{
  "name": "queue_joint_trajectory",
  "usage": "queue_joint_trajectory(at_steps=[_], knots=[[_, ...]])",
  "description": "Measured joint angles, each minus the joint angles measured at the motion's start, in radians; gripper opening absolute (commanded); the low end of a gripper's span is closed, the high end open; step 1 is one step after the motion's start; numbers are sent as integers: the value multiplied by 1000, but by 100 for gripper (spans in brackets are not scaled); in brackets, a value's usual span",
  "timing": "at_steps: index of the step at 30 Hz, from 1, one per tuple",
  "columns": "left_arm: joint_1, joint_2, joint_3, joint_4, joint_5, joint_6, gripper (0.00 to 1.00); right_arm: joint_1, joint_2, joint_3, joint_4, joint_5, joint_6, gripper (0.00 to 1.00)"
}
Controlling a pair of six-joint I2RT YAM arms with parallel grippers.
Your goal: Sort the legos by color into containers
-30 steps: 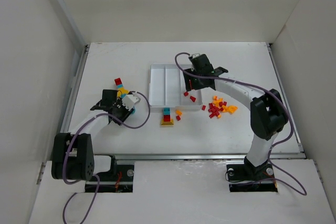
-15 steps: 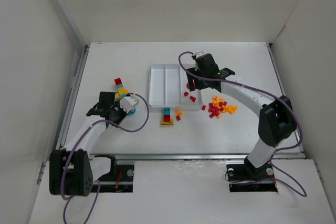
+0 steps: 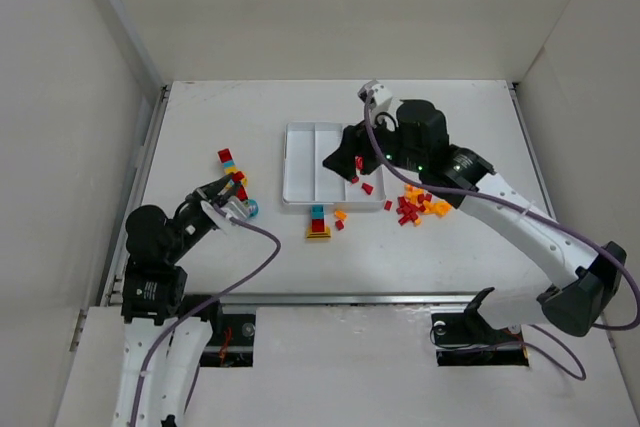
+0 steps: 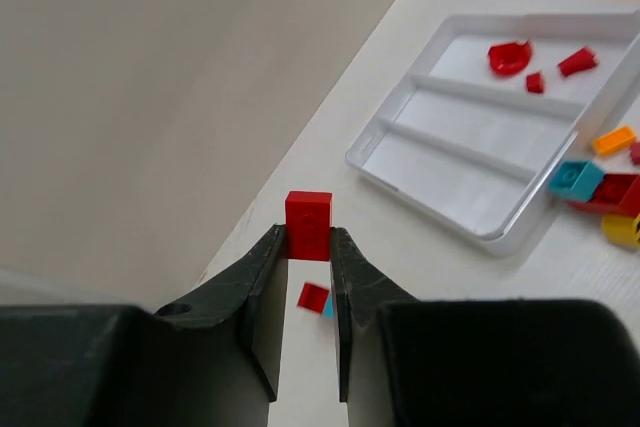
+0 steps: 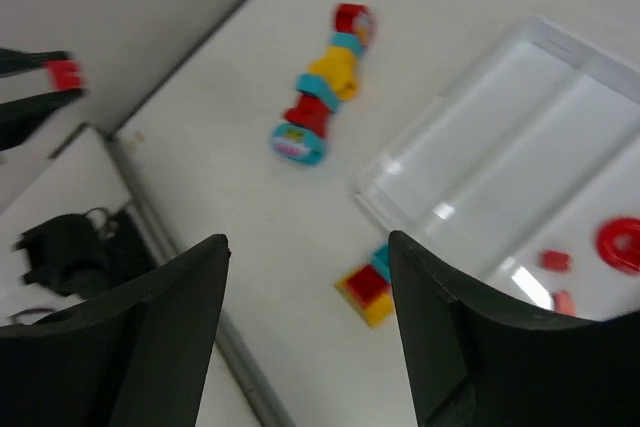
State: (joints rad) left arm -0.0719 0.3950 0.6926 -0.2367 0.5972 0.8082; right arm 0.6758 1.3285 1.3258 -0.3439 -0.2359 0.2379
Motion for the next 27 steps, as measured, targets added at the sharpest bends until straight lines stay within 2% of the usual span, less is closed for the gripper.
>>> queue_joint_trajectory(at_steps=[4,9,21,27], knots=[[0,65,24,69,103,-73,0,101,12,44,72,-90,48,63],[0,156,50,124,142,-159,0,146,95,164,121,-155,92,55],[0,172,60,145,159,-212,0,197,403,393,151,-243,197,52],[0,172,60,143,149,-214,0,220,464,435,150,-272,212,47]])
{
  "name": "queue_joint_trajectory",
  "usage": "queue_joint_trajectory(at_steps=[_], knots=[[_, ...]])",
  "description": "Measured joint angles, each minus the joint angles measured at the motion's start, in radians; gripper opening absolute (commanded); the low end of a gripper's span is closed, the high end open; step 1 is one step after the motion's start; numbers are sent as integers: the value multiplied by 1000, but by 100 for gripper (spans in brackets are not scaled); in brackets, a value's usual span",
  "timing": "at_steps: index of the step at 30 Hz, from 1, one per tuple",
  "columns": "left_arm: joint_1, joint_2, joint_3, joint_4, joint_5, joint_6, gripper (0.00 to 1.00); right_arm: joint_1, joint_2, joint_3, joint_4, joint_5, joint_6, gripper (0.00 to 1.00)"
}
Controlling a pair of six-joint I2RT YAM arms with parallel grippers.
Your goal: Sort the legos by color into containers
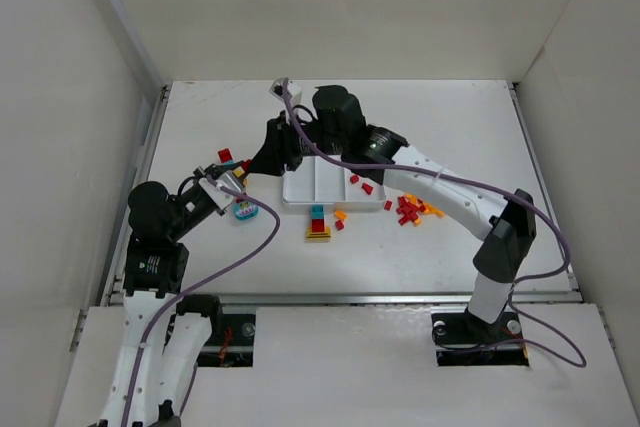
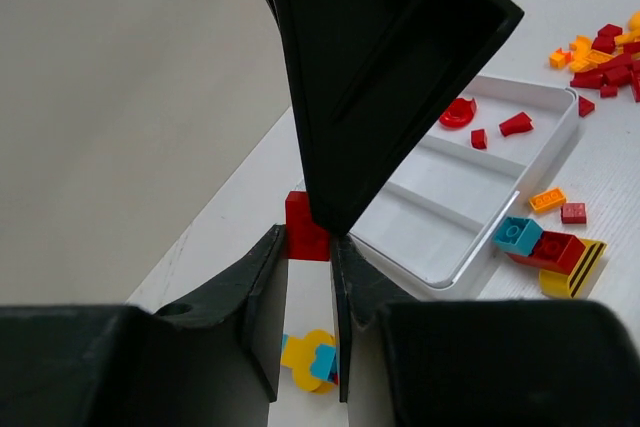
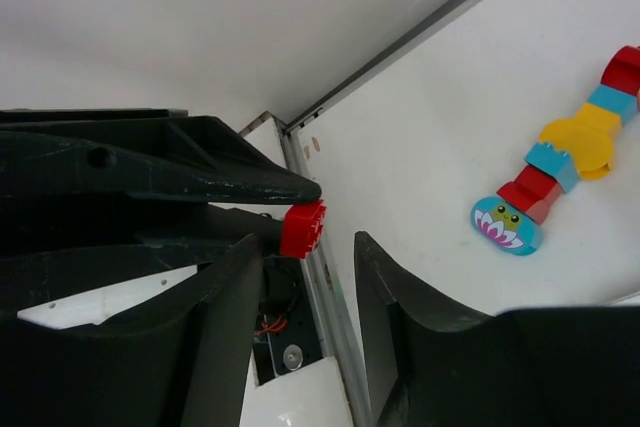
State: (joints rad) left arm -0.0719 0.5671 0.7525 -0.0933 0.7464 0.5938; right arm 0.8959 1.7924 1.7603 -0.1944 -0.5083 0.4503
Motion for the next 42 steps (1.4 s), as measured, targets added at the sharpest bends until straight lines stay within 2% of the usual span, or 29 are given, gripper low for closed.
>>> queue_joint_trajectory(at_steps=[4,9,16,18,19,20,22,23,24,27,28,30,32,37,40,42], knots=[[0,0,0,0,-7,-4,0,3,2,14,1,-8,3,43],[0,3,0,0,-16,-7,0,2,31,61,2,-20,16,27],[2,8,0,-20,-32,-8,0,1,86,90,5,-34,33,27],[2,9,0,-19,-33,-8,0,0,87,90,5,-34,34,21],[2,9,0,-20,-34,-8,0,0,87,90,5,-34,35,10],[2,8,0,-20,-35,-8,0,0,87,91,5,-34,37,5],[2,6,0,-19,-37,-8,0,-1,87,92,5,-34,42,1],[2,6,0,-18,-37,-8,8,-1,87,92,5,-34,43,0],[2,6,0,-18,-40,-8,25,-2,87,92,5,-34,43,0],[1,6,0,-9,-42,-9,54,-1,88,91,4,-42,43,0],[1,6,0,-6,-42,-10,75,1,88,90,5,-43,43,0],[1,6,-1,-2,-43,-14,89,2,88,87,7,-42,43,0],[1,6,-6,0,-44,-20,98,2,84,64,17,-38,43,0],[1,7,-31,-14,-55,-24,100,-55,33,-92,15,21,44,0],[1,5,-60,-33,-88,-28,100,-185,-18,-213,-13,134,37,0],[1,5,-82,-47,-119,-31,100,-300,-19,-237,-64,230,10,0]])
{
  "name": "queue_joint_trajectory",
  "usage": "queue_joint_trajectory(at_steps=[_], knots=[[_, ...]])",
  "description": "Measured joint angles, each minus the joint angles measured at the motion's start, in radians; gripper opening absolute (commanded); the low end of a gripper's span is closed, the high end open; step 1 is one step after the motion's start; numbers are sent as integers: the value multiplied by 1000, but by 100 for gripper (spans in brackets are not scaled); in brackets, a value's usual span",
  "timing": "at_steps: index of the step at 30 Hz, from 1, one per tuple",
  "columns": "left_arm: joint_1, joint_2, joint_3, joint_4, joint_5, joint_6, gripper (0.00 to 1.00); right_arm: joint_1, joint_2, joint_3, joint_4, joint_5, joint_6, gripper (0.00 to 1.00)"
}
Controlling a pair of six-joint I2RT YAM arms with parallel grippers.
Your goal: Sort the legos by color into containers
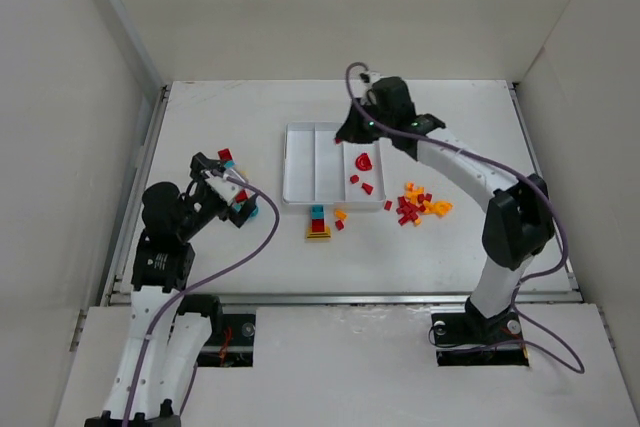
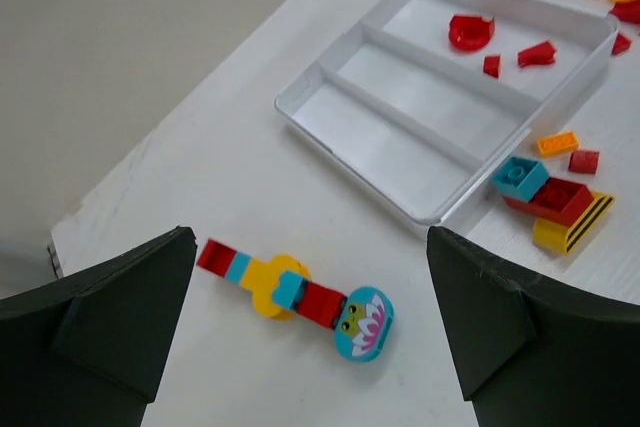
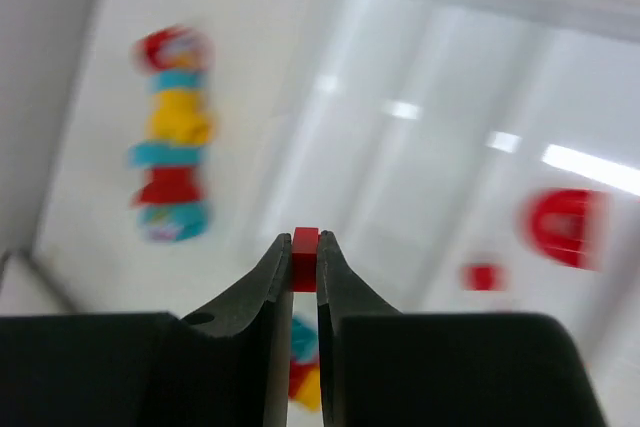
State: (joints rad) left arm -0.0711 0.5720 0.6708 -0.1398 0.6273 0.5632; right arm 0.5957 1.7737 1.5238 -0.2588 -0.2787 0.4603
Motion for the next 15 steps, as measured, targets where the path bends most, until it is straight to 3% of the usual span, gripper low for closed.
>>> queue_joint_trajectory(at_steps=[5,8,10,11,15], knots=[[0,39,-37,-19,-133,-1,100,-202,87,30,-100,178,-81,0],[0,109,-37,-23,-229,-6,100,-226,171,65,-137,217,-119,0],[0,162,-37,-28,-288,-12,100,-226,229,101,-167,222,-141,6],[0,186,-37,-33,-313,-15,100,-226,255,120,-178,219,-154,10],[0,206,-37,-50,-372,-16,100,-222,323,187,-215,200,-192,48]])
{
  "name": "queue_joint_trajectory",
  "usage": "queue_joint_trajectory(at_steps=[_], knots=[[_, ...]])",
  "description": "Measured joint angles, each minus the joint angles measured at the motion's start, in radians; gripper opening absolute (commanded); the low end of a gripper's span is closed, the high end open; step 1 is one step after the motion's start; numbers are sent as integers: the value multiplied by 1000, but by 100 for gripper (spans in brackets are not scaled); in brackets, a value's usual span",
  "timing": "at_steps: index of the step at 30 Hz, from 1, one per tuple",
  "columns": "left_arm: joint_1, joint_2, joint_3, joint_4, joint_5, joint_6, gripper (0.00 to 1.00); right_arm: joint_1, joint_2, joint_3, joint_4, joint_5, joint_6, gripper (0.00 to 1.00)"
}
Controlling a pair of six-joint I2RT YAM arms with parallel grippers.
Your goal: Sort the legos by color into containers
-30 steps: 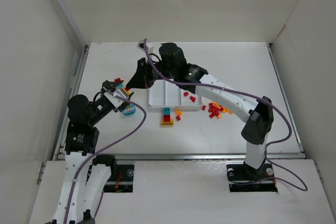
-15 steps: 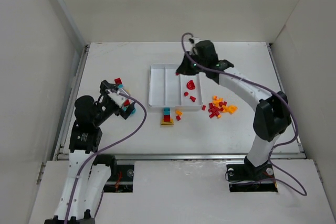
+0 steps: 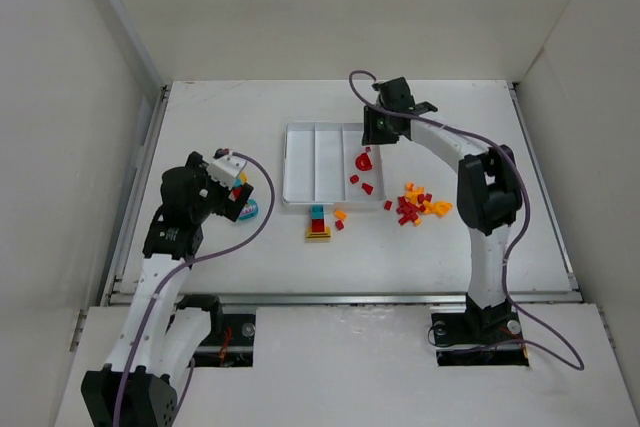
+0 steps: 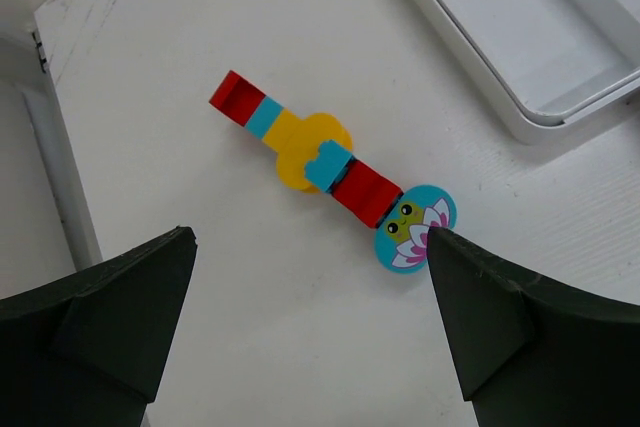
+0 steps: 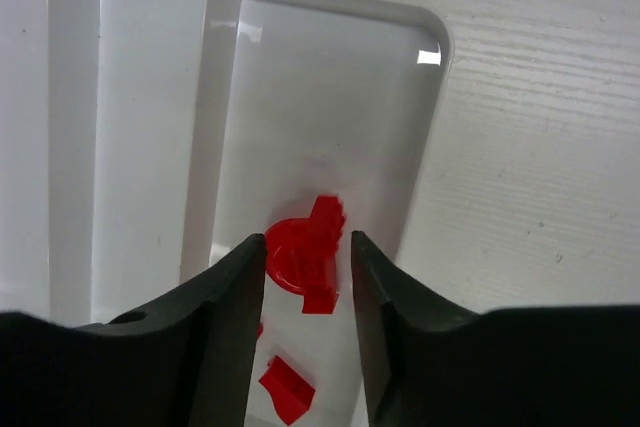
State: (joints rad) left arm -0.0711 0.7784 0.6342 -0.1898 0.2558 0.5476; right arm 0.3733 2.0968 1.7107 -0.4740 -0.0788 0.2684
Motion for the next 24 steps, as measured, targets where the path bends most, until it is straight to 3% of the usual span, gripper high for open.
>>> queue_joint_trajectory(at_steps=[2,11,13,14,15,18,24], knots=[[0,-18,0,0,-16,6,100,0,6,17,-17,-6,-18,65],[0,-35,-3,7,-47,20,100,-5,-46,1,-56,24,-67,70],[0,-43,-8,5,-47,20,100,-16,-117,-79,-51,42,-58,63],[0,-50,-12,8,-47,20,100,-30,-159,-125,-58,48,-53,56],[0,-58,-18,8,-46,20,100,-49,-201,-174,-59,53,-47,42],[0,-76,-36,14,-45,20,100,-114,-280,-290,-65,83,-29,27],[0,-84,-65,18,-43,20,100,-128,-297,-483,-70,98,-10,35]])
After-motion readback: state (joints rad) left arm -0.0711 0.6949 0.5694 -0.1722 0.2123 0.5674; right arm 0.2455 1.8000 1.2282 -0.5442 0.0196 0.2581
